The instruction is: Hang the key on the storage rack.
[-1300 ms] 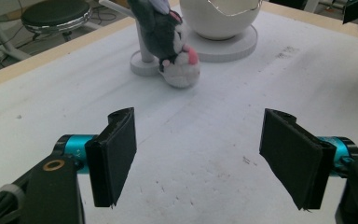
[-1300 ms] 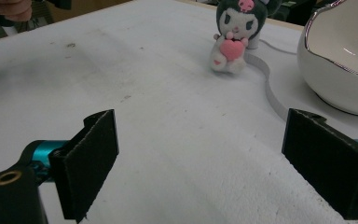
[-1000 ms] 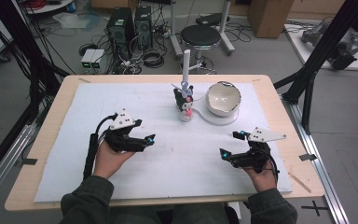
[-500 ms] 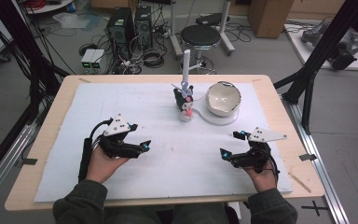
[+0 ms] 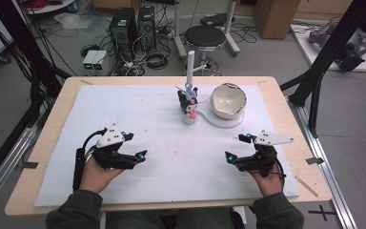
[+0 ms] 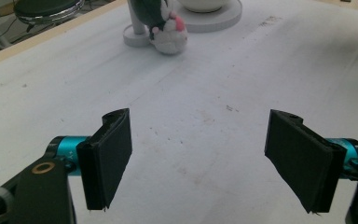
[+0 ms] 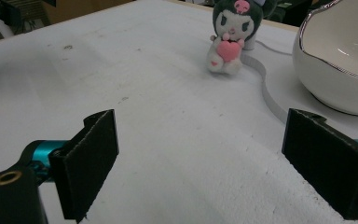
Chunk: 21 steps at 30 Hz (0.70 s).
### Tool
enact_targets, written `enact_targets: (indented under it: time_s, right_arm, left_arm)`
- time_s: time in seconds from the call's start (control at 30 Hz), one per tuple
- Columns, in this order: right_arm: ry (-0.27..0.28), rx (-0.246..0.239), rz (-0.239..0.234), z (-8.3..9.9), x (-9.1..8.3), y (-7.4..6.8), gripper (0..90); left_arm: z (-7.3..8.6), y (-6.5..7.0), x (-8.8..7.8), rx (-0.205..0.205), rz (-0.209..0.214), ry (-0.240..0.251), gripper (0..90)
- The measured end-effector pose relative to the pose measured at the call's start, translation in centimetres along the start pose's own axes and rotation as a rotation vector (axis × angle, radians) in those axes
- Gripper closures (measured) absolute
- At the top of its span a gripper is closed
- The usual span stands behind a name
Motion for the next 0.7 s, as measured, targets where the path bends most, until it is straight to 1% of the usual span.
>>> enact_targets:
  time_s: [0.03, 0.1, 0.2, 0.23, 0.37, 0.57, 0.6, 0.7]
  right_arm:
    - [-0.002, 0.002, 0.000, 0.0, 0.0, 0.0, 9.8]
    - [-0.005, 0.009, 0.001, 0.0, -0.1, -0.1, 9.8]
    - [0.002, -0.005, 0.005, 0.0, 0.0, 0.0, 9.8]
    - [-0.003, 0.003, 0.002, 0.0, -0.1, 0.0, 9.8]
    - [-0.004, 0.005, 0.005, 0.0, 0.0, -0.1, 9.8]
    - [-0.001, 0.004, 0.004, 0.0, -0.1, 0.0, 9.8]
    - [0.001, 0.000, 0.006, 0.0, -0.1, 0.0, 9.8]
    - [-0.002, 0.004, 0.005, 0.0, -0.1, 0.0, 9.8]
  left_arm:
    - [0.0, 0.0, -0.1, 0.005, 0.000, -0.001, 23.4]
    - [0.1, 0.0, -0.4, -0.001, -0.001, 0.007, 23.4]
    - [0.3, -0.1, -0.9, -0.001, -0.003, 0.009, 23.4]
    - [0.3, -0.1, -1.1, -0.001, -0.003, 0.007, 23.4]
    - [0.5, -0.1, -1.5, -0.005, -0.002, 0.014, 23.4]
    - [0.9, 0.0, -2.3, -0.002, -0.012, 0.013, 23.5]
    - [1.0, 0.0, -2.3, -0.009, -0.012, 0.018, 23.5]
    - [1.3, 0.0, -2.7, -0.010, -0.019, 0.014, 23.5]
Point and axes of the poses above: each handheld gripper's, and its own axes: x roughly forward along the jaws, z roughly out of its underside, y roughly to its right, the point moved 2 cm from there along x, roughly forward along the jaws, and after that the axes turned 8 degrees about y, right-handed, at the moved point
